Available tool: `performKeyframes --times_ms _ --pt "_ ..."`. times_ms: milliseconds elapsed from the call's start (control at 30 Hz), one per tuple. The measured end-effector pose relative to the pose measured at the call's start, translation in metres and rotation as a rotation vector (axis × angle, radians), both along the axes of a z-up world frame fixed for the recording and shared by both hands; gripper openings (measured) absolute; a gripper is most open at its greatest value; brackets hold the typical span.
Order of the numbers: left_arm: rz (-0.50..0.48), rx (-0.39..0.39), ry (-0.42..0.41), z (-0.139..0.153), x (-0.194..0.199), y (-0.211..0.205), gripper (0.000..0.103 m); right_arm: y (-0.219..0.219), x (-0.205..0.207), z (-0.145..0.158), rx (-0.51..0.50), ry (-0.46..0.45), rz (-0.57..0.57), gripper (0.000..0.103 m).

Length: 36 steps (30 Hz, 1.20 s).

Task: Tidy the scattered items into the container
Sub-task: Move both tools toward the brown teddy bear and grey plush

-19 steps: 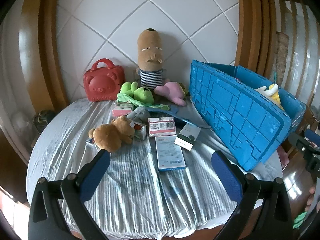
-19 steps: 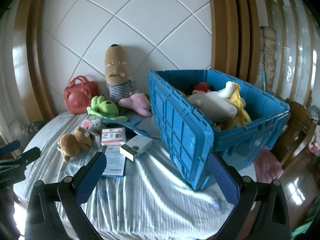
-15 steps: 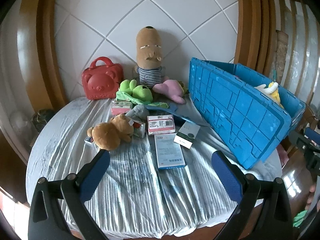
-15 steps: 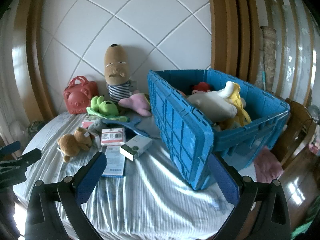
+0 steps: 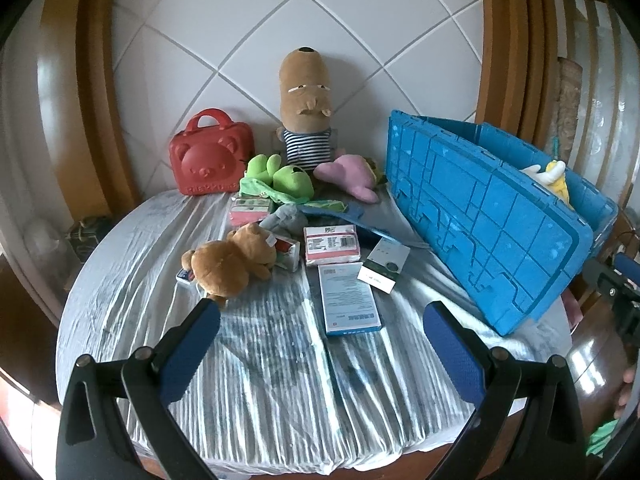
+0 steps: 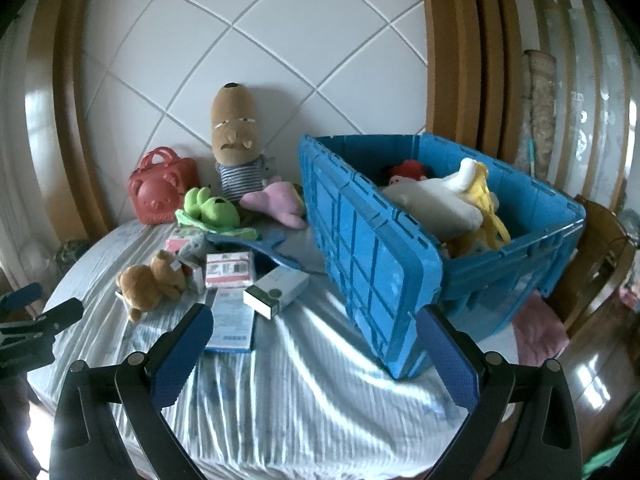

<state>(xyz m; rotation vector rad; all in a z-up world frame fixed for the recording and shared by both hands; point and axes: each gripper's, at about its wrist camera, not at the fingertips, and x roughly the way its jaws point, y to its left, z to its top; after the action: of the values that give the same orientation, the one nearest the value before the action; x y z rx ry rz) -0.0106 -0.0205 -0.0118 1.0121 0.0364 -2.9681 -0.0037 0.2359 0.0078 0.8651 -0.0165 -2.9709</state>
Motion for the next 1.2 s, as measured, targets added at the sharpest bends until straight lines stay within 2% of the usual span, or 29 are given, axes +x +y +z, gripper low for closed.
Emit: performKeyframes --times_ms 600,767,1067,1200 --pt "0.007 0.017 -0.021 -0.011 -0.002 -0.035 0.103 -0.033 -0.002 -0.001 0.019 -0.018 0.006 0.103" --pt "0.030 0.010 -0.032 -0.019 -0.002 -0.061 0.103 -0.048 -0.007 -0.005 0.017 -0.030 0.009 0.103" --pt "0.131 -0.004 -0.120 -0.062 -0.012 -0.134 0.103 -0.086 -0.027 -0.038 0.011 -0.092 0.030 0.103" --pt "0.183 0.009 -0.171 -0.085 -0.025 -0.162 0.103 -0.103 -0.056 -0.061 0.021 -0.156 0.075 0.103"
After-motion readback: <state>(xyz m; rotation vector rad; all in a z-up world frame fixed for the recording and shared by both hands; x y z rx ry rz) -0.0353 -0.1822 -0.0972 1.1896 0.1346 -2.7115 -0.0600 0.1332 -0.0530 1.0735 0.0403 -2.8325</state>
